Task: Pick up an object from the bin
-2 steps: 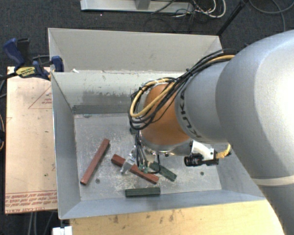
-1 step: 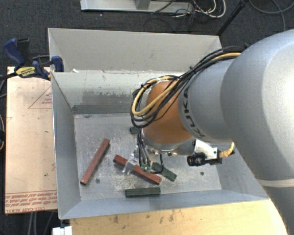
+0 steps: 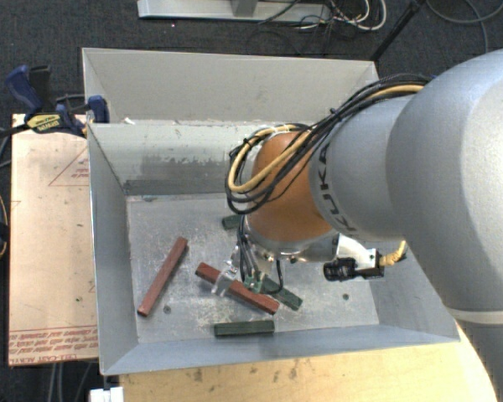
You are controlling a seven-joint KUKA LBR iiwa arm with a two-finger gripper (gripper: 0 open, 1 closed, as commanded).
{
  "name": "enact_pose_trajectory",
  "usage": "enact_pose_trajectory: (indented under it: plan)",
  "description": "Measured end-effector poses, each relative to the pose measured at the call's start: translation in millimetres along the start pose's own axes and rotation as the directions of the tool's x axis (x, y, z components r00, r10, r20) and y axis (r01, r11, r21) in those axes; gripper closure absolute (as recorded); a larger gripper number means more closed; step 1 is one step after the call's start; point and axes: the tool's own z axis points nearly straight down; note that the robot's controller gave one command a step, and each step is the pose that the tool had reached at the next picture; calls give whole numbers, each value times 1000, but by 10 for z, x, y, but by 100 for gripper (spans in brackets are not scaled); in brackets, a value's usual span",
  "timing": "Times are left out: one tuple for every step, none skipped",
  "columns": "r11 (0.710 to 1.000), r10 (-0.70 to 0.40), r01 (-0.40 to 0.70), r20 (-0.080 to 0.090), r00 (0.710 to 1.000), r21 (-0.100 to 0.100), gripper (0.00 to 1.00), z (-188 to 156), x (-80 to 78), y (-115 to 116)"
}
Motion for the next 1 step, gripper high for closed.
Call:
enact_pose_trajectory:
  plan:
    - [1000, -1, 1, 0, 1000, 0, 100, -202, 4, -1]
